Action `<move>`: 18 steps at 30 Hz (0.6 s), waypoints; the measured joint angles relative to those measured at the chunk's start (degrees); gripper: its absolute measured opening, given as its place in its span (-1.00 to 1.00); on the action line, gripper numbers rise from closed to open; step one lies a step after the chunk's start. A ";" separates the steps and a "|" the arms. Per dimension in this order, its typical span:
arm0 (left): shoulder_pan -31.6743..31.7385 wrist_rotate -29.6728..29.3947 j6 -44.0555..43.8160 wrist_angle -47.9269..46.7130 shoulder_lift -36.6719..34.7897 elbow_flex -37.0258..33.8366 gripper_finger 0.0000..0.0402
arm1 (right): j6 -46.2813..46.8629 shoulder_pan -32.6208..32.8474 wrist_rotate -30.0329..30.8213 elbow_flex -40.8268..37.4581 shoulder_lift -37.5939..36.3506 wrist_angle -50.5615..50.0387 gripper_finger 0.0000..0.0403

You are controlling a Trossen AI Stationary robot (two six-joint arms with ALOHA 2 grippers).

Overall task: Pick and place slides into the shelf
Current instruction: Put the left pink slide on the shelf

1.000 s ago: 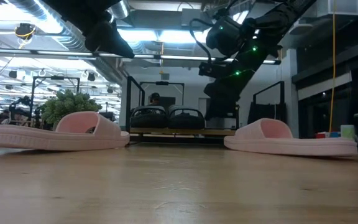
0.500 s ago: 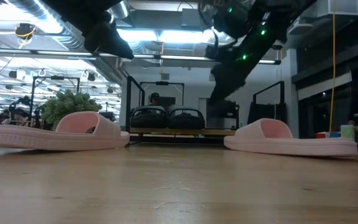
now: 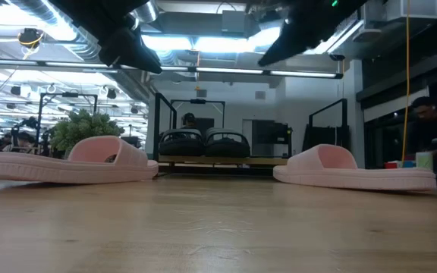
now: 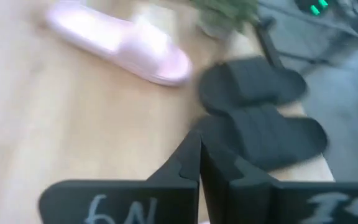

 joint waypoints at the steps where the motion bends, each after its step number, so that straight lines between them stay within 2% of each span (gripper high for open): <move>1: 0.00 0.09 0.00 0.08 0.00 0.00 -0.23 | -0.82 1.74 0.02 0.00 -0.27 -0.20 -0.97; 3: 0.00 0.17 0.00 0.10 0.00 0.00 -0.23 | -1.25 5.46 1.67 -0.01 -0.29 -0.31 -0.98; 8: 0.00 0.17 -0.02 0.11 0.00 0.00 -0.23 | 0.53 14.20 11.52 -1.45 0.06 -0.11 -0.98; 12: 0.00 0.17 -0.10 0.14 0.00 0.00 -0.23 | 5.11 18.00 13.35 -4.99 0.06 3.73 -0.98; 18: 0.00 0.17 -2.07 0.14 0.00 0.00 -0.23 | 9.64 20.43 13.57 -11.04 0.06 10.53 -0.97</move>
